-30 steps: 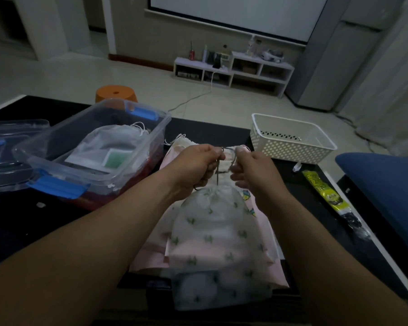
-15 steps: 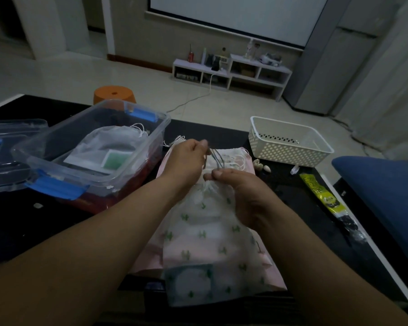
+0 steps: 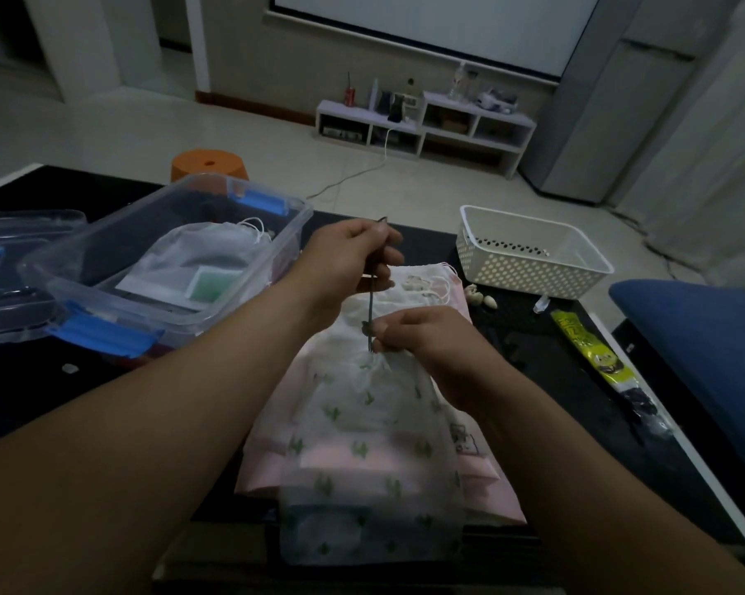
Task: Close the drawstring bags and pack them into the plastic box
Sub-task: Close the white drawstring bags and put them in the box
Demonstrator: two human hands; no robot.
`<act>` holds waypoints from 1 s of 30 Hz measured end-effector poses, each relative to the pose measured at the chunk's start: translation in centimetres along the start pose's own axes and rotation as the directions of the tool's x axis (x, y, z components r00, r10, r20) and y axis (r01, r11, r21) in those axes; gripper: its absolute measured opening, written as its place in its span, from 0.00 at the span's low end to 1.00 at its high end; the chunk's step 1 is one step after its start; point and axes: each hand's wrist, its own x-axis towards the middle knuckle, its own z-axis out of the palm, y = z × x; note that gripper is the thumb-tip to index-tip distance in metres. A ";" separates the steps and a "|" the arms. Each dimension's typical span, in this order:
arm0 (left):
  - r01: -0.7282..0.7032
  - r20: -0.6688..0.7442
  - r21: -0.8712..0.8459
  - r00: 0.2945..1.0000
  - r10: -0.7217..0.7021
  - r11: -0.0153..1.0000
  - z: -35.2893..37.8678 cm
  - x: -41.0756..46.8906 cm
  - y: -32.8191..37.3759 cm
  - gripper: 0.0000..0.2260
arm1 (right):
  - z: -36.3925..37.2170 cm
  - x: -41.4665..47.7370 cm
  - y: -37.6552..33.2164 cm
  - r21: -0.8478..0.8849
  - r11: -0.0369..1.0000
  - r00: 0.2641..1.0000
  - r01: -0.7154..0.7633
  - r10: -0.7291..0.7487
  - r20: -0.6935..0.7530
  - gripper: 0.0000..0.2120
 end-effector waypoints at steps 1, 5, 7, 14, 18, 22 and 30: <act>-0.004 0.012 0.012 1.000 0.004 1.000 0.0 0.0 0.1 0.12 | 0.0 -0.1 -0.1 -0.024 1.000 1.000 0.001 0.000 0.029 0.06; -0.005 0.043 -0.041 0.999 0.007 0.999 0.3 0.1 0.0 0.13 | 0.2 -0.1 -0.5 -0.110 0.993 0.995 0.033 -0.023 0.095 0.08; 0.027 0.146 -0.014 0.989 -0.024 1.000 0.7 -0.2 0.1 0.14 | 0.3 0.2 -0.4 -0.129 0.990 0.996 0.050 -0.040 0.079 0.08; -0.109 0.212 0.632 0.977 -0.035 0.767 0.7 -1.8 -2.0 0.24 | -1.5 0.5 0.3 0.098 0.995 0.999 -0.018 0.022 -0.047 0.09; -0.187 0.218 0.771 0.976 0.023 0.609 0.2 -2.7 -2.6 0.15 | -1.7 0.8 0.5 0.116 0.993 0.998 -0.002 0.009 -0.058 0.08; -0.193 0.197 0.807 0.979 0.054 0.558 -0.3 -3.0 -1.8 0.12 | -1.9 0.6 0.4 0.125 0.992 0.993 0.029 -0.015 -0.113 0.06; 0.191 0.213 0.393 0.933 -0.291 0.899 -0.3 -2.8 -1.6 0.10 | -2.0 0.5 0.0 -0.019 0.995 0.985 0.097 -0.098 -0.140 0.04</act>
